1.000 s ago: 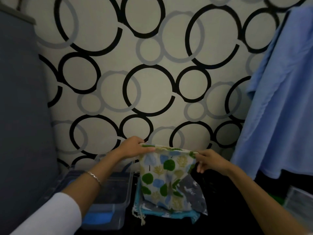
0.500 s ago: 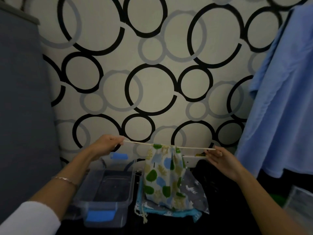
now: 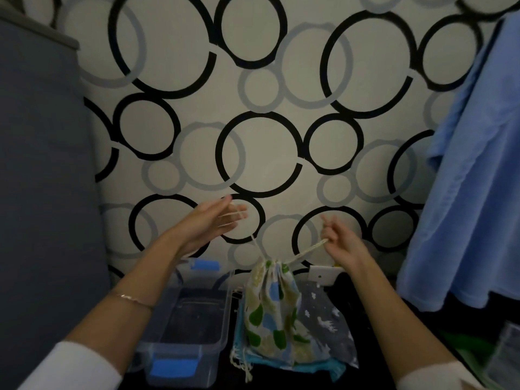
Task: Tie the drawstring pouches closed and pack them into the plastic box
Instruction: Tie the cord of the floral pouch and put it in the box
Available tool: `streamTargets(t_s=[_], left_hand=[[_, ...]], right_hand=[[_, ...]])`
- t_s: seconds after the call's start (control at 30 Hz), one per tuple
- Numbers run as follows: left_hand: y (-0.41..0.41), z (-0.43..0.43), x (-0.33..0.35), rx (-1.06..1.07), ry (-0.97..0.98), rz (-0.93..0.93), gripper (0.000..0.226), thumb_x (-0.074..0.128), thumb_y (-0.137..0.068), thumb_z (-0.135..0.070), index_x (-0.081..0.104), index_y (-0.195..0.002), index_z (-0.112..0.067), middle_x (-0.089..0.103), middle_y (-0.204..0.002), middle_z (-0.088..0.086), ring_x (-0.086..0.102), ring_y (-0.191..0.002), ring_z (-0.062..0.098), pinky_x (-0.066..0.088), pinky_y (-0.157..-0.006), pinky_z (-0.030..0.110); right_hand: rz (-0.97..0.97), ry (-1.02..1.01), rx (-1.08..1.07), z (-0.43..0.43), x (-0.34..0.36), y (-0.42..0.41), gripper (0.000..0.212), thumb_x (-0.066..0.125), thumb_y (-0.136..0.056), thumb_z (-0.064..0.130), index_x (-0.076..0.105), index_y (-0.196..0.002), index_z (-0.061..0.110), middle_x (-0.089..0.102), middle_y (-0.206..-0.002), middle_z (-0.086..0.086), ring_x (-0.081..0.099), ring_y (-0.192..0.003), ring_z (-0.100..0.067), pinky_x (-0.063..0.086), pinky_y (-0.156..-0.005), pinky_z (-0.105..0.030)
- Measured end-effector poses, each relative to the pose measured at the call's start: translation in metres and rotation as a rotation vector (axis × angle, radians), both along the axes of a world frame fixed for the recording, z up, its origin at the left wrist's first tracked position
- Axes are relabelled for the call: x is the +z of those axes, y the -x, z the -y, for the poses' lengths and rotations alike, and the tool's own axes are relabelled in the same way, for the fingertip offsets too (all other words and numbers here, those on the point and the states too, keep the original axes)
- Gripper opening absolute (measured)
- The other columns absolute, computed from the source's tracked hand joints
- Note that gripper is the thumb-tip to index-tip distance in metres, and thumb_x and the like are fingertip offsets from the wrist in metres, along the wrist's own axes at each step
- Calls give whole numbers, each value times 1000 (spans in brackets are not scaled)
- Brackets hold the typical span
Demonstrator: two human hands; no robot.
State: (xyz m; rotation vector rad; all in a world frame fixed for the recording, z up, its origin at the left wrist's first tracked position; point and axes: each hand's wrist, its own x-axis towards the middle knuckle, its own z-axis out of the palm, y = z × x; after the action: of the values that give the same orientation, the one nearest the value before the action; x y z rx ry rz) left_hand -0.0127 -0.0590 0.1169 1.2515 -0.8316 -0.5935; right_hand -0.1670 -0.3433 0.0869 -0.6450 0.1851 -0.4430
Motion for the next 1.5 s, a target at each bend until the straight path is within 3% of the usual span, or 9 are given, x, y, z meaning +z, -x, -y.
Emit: streamTargets(t_s=[0.23, 0.4, 0.57, 0.73, 0.9, 1.03, 1.3, 1.4, 1.5], left_hand=[[44, 77, 28, 101, -136, 136, 30, 54, -96, -34, 71, -103, -10, 70, -100, 4, 64, -100, 17, 52, -90, 28], [51, 94, -8, -11, -435, 105, 41, 43, -102, -38, 58, -123, -6, 64, -112, 12, 64, -103, 27, 54, -90, 41], [67, 101, -43, 56, -446, 315, 64, 17, -100, -57, 62, -95, -12, 67, -79, 3, 64, -77, 19, 54, -68, 28], [64, 111, -63, 264, -465, 392, 74, 35, -91, -68, 27, -143, -16, 54, -134, 9, 53, -118, 21, 43, -98, 36], [49, 100, -65, 160, -440, 389, 59, 65, -73, -68, 66, -99, -16, 60, -87, -10, 58, -85, 8, 45, -69, 21], [60, 100, -63, 28, -402, 408, 46, 68, -79, -53, 47, -54, -21, 35, -47, -9, 32, -42, 5, 26, -42, 14], [57, 89, -51, 35, -359, 241, 34, 52, -96, -39, 62, -69, -23, 42, -60, -5, 36, -51, 9, 30, -51, 23], [53, 84, -45, -58, -393, 212, 35, 46, -99, -38, 58, -70, -23, 36, -60, -5, 32, -46, 6, 27, -45, 19], [52, 81, -37, -188, -435, 159, 33, 47, -99, -38, 58, -72, -23, 34, -57, -8, 26, -46, 7, 20, -43, 18]], right_hand=[[-366, 851, 496, -78, 4, -22, 36, 40, -85, 16, 59, -105, -8, 40, -65, 2, 30, -55, -9, 24, -49, -23], [-311, 760, 463, -80, -9, -12, 28, 47, -93, 14, 61, -111, -4, 46, -72, -2, 35, -57, -9, 25, -52, -22], [-334, 673, 384, -68, -13, -8, 35, 45, -101, 29, 62, -112, 0, 43, -66, -5, 36, -52, -12, 30, -52, -24], [-436, 819, 168, -68, -8, -8, 34, 42, -102, 24, 59, -79, 6, 40, -64, -4, 36, -50, -10, 31, -49, -23], [-571, 1164, -29, -59, 0, -3, 40, 40, -104, 33, 68, -109, 5, 48, -68, -4, 44, -57, -13, 38, -53, -23], [-587, 1327, 32, -66, 6, -4, 41, 41, -103, 35, 68, -112, 6, 61, -76, -4, 56, -64, -12, 44, -57, -21], [-595, 1346, 58, -40, 13, 9, 14, 61, -89, 18, 61, -102, 13, 55, -75, -3, 50, -58, -11, 42, -55, -23], [-564, 1608, 110, -41, 5, 11, 56, 52, -84, -5, 55, -130, 28, 58, -102, 9, 56, -79, -1, 43, -61, -10], [-446, 1677, 51, -49, -4, 4, 40, 43, -84, -13, 72, -100, 10, 58, -83, 11, 54, -74, 1, 40, -64, -11]])
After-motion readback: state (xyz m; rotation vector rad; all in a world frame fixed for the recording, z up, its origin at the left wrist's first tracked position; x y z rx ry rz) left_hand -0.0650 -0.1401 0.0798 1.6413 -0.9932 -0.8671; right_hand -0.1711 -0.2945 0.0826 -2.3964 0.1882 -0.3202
